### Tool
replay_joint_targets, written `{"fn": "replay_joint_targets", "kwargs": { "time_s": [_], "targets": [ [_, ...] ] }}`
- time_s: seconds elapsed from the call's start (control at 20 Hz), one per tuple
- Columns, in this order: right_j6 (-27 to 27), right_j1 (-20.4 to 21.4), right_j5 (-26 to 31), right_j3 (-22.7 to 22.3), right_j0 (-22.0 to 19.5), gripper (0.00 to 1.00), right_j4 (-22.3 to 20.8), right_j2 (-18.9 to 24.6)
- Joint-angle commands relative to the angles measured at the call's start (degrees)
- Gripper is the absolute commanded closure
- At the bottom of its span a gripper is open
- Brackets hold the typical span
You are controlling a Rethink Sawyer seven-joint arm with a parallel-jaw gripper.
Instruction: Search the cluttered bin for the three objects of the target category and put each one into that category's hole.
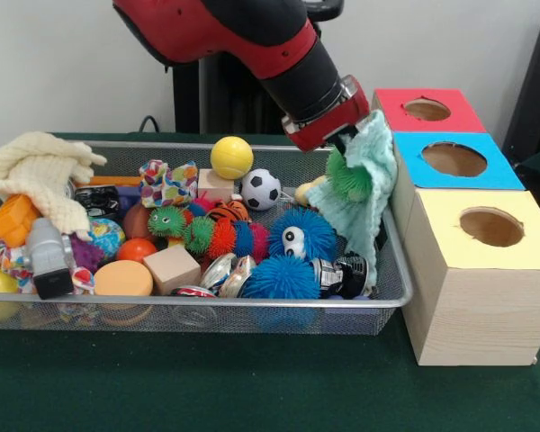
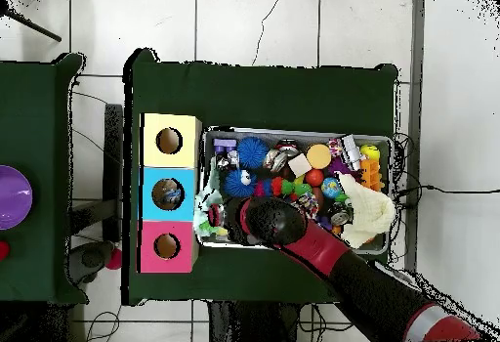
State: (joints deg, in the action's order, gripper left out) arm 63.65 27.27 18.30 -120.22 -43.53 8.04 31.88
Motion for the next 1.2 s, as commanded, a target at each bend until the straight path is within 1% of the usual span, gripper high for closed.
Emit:
{"fn": "replay_joint_targets", "kwargs": {
  "time_s": [0.05,0.15,0.3,0.35,0.4,0.55,0.6,0.65,0.7,0.75,0.9,0.95,1.05,1.15,1.2],
  "targets": [
    [1.7,0.2,1.1,9.3,4.9,1.00,-7.2,-7.3],
    [-0.1,-0.6,0.8,11.9,6.2,1.00,-10.8,-9.2],
    [-1.1,-2.1,1.4,15.0,7.6,1.00,-15.6,-11.5],
    [-1.8,-2.7,0.8,16.6,8.3,1.00,-17.9,-12.5],
    [-1.6,-3.0,0.2,17.4,8.4,1.00,-19.2,-12.8],
    [-0.3,-3.5,-2.4,20.8,10.3,1.00,-24.0,-15.6],
    [0.2,-3.6,-2.5,21.5,10.8,1.00,-25.1,-16.1],
    [1.6,-3.4,-3.9,22.3,12.1,1.00,-26.3,-17.4],
    [2.4,-3.4,-5.2,22.6,12.4,1.00,-27.0,-17.7],
    [5.0,-3.5,-7.9,23.0,12.9,0.00,-28.2,-18.2],
    [5.6,-3.5,-10.0,23.5,14.3,0.00,-29.6,-19.6],
    [6.2,-3.6,-12.0,23.4,14.5,0.00,-30.2,-19.9],
    [2.9,-3.0,-11.8,23.0,12.9,0.00,-32.8,-17.1],
    [0.2,-0.2,-8.0,22.5,12.8,0.00,-34.2,-16.6],
    [0.4,1.1,-7.5,21.1,11.6,0.00,-33.8,-15.3]
  ]
}}
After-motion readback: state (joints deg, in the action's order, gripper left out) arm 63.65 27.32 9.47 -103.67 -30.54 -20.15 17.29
